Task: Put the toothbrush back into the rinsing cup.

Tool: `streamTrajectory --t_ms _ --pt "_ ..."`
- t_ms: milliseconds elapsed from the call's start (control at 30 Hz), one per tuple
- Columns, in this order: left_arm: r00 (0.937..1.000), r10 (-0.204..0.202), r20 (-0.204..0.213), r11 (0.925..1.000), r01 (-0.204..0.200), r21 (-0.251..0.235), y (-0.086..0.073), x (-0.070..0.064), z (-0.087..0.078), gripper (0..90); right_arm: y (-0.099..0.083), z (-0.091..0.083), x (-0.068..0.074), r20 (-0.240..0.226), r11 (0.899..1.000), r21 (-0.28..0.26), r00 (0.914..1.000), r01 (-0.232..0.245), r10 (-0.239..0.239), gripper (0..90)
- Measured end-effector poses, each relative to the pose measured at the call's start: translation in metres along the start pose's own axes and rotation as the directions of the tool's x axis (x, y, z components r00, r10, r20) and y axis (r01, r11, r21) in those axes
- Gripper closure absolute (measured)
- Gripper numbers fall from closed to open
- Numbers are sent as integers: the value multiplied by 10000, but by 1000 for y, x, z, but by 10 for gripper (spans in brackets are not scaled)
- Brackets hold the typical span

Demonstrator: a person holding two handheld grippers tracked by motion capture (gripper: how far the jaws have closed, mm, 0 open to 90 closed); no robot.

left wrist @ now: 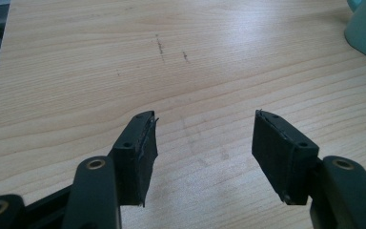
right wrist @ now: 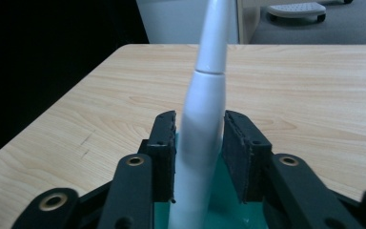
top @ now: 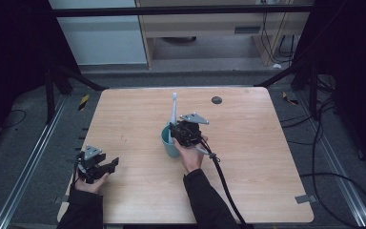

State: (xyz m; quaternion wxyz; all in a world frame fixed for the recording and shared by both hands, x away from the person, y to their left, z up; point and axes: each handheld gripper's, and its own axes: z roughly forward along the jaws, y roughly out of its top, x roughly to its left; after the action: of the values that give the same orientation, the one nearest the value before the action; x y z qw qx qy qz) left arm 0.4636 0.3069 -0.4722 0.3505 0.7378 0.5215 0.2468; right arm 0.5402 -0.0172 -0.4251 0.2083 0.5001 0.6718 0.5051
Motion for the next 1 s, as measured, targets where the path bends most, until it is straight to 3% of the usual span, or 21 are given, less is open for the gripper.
streamTrajectory --t_ms 200,233,300,333,400,500,800,833,900,933,1000 --pt "10000 15 -5 10000 -15 -2 0 0 0 404 7 -24 -6 -234 9978 -295 9979 595 -602 410" --pt "10000 17 -3 10000 -17 8 0 0 0 403 9 -34 -11 -236 9959 -331 9961 842 -850 333" --pt "10000 19 4 10000 -19 13 0 0 0 403 9 -40 -14 -217 9953 -321 9955 913 -921 306" --pt "10000 70 26 10000 -70 62 0 -1 0 403 6 -50 -23 -281 9954 -234 9952 929 -936 265" --pt "10000 79 29 9999 -79 65 0 -1 0 403 4 -55 -28 -320 9955 -127 9950 941 -945 251" --pt "10000 72 54 9999 -73 100 -1 -1 1 406 -8 -71 -48 120 9891 246 9893 1449 -1453 221" --pt "9999 65 101 9998 -66 189 -1 -2 2 411 -39 -107 -98 503 9887 1018 9921 1098 -1153 198" --pt "9999 75 113 9998 -78 207 -1 -2 2 411 -39 -107 -98 503 9887 1018 9921 1098 -1153 198" --pt "9998 86 162 9996 -90 273 -2 -1 3 416 -47 -114 -109 719 9880 1084 9904 1099 -1181 198" --pt "9998 84 198 9995 -90 291 -2 -2 3 419 -53 -117 -117 1086 9828 1339 9838 1273 -1423 197" --pt "9998 76 207 9996 -82 271 -1 -2 2 420 -54 -118 -120 1171 9810 1426 9820 1314 -1485 197"
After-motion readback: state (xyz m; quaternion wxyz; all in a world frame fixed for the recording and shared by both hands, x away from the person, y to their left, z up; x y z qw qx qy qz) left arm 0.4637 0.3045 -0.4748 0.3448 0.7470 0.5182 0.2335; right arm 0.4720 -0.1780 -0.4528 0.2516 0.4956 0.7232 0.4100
